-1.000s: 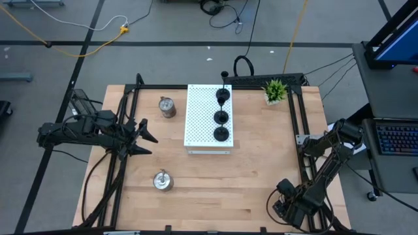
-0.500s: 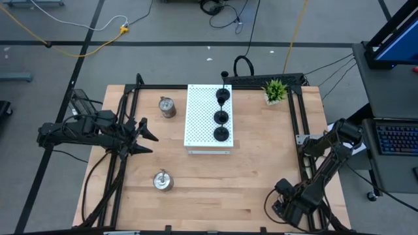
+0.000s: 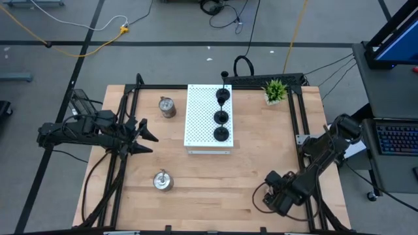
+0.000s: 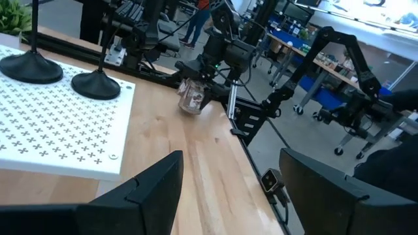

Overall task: Pick & Place candle stick holders
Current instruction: Put the bottom right brown scented candle on the shelf

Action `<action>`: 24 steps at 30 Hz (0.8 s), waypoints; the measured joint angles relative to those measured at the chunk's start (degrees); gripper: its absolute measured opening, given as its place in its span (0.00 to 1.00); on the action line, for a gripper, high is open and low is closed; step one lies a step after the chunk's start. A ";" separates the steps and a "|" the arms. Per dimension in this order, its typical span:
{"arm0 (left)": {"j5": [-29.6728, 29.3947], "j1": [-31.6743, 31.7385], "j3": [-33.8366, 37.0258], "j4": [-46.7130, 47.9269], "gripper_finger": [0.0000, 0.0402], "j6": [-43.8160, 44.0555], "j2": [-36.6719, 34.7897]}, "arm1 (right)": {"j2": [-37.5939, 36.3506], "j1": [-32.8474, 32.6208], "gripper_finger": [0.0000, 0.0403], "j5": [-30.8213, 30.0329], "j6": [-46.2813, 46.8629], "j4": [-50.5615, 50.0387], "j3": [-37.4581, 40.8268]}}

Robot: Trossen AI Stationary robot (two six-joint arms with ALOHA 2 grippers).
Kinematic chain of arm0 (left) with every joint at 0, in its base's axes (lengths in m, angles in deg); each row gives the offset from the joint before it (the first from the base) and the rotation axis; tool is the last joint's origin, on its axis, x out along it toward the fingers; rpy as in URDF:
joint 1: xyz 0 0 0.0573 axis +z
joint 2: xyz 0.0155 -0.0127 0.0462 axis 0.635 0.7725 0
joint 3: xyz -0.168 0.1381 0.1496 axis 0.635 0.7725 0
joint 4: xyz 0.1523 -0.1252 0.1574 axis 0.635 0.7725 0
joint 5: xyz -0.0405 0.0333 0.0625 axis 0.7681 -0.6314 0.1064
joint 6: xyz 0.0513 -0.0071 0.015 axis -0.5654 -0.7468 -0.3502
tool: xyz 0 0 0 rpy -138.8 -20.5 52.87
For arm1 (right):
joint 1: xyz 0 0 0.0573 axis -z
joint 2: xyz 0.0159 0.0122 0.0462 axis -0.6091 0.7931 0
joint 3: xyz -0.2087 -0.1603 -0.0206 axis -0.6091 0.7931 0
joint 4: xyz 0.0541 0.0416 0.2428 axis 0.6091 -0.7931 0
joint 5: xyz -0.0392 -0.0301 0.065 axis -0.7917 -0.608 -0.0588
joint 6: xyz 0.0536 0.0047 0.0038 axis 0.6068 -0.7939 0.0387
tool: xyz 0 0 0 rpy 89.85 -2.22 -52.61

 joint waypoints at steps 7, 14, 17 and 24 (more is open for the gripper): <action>0.00 -0.01 0.00 -0.02 0.64 0.23 0.01 | -2.97 4.56 0.87 -1.60 -5.92 1.56 0.00; 0.07 -0.01 0.00 -0.02 0.64 0.76 0.01 | -4.53 10.64 0.87 -4.83 -15.32 11.83 0.00; 0.03 -0.01 0.00 -0.02 0.64 3.51 0.00 | -4.90 13.25 0.87 -6.02 -19.99 16.58 0.00; -1.09 -0.01 0.00 -0.22 0.64 9.32 0.03 | -4.85 18.86 0.87 -5.92 -29.99 27.61 -0.02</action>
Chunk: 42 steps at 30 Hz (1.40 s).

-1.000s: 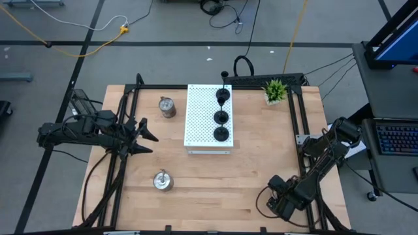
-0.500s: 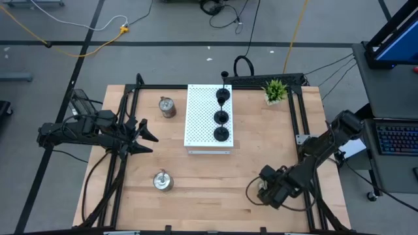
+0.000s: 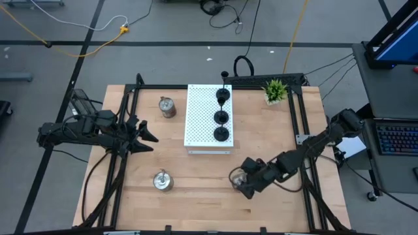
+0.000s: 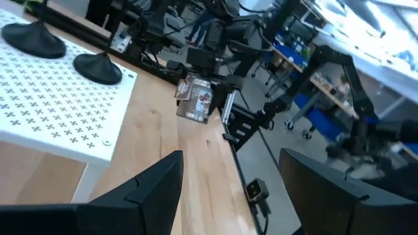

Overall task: Pick & Place candle stick holders
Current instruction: Put the bottom right brown scented candle on the shelf

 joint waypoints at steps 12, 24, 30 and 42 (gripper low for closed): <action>-0.55 -0.02 0.02 -7.24 0.64 10.01 1.41 | 0.02 6.41 0.87 -0.35 -12.12 10.48 -2.56; -2.29 -5.79 0.02 -19.64 0.64 10.80 13.71 | 0.02 7.56 0.87 -4.51 -19.40 10.59 -10.52; -6.97 -11.59 -2.89 -20.53 0.64 11.21 23.87 | 0.02 7.56 0.87 -4.27 -19.43 10.26 -10.97; -15.40 -19.94 -31.11 5.84 0.64 -0.66 46.57 | 1.36 7.59 0.87 0.56 -19.90 12.72 -10.99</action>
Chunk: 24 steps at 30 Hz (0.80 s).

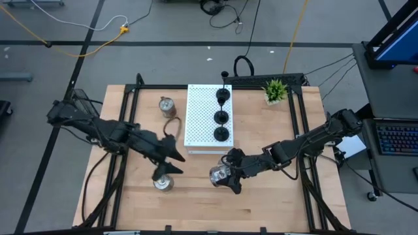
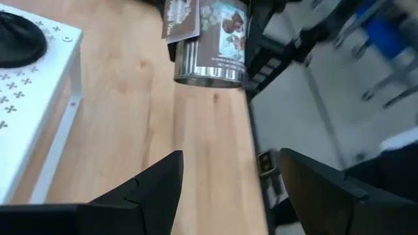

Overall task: Pick & Place candle stick holders
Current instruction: Put the bottom right brown scented candle on the shelf

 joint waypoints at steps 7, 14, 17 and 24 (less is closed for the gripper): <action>1.56 -1.41 -12.42 5.17 0.64 -7.70 12.67 | 0.00 -0.43 0.87 -0.03 -1.56 -0.50 -0.02; 3.18 -1.19 -13.74 -0.80 0.64 -6.80 16.85 | 0.00 -2.00 0.87 1.52 -5.31 -1.28 0.00; 3.16 -0.98 -13.74 -2.41 0.64 -5.52 17.59 | 0.00 -2.81 0.87 1.71 -6.61 -1.70 0.00; 3.09 -1.19 -13.74 -8.81 0.68 0.75 18.61 | 0.00 -3.48 0.87 2.95 -8.60 -2.77 0.00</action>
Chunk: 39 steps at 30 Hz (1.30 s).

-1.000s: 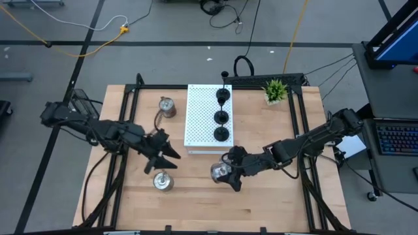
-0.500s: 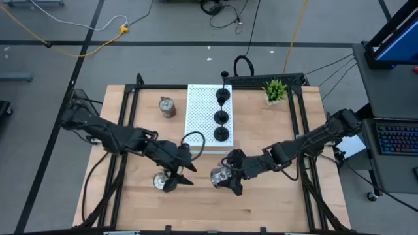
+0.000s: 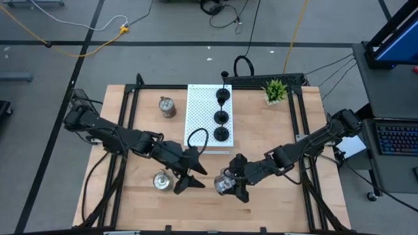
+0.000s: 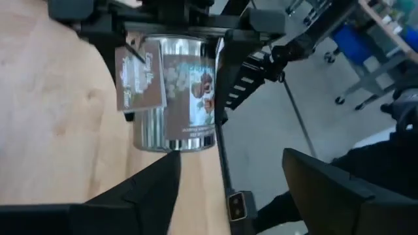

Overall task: Pick & Place candle stick holders
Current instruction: Put the bottom right brown scented candle on the shelf

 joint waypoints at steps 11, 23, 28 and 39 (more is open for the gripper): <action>-1.12 -1.25 0.07 -6.19 0.96 3.99 5.53 | 0.00 0.02 0.87 1.40 -2.11 -1.41 0.02; 2.36 0.28 0.11 -7.89 0.98 6.56 9.83 | -0.02 0.00 0.87 4.32 -1.20 -1.19 0.07; 2.49 1.41 0.04 -8.93 0.99 7.23 10.09 | -0.02 -0.19 0.87 6.01 0.25 -0.74 0.07; 3.67 1.66 0.03 -12.99 1.00 8.58 10.73 | -0.07 -0.74 0.87 8.75 0.31 4.39 0.07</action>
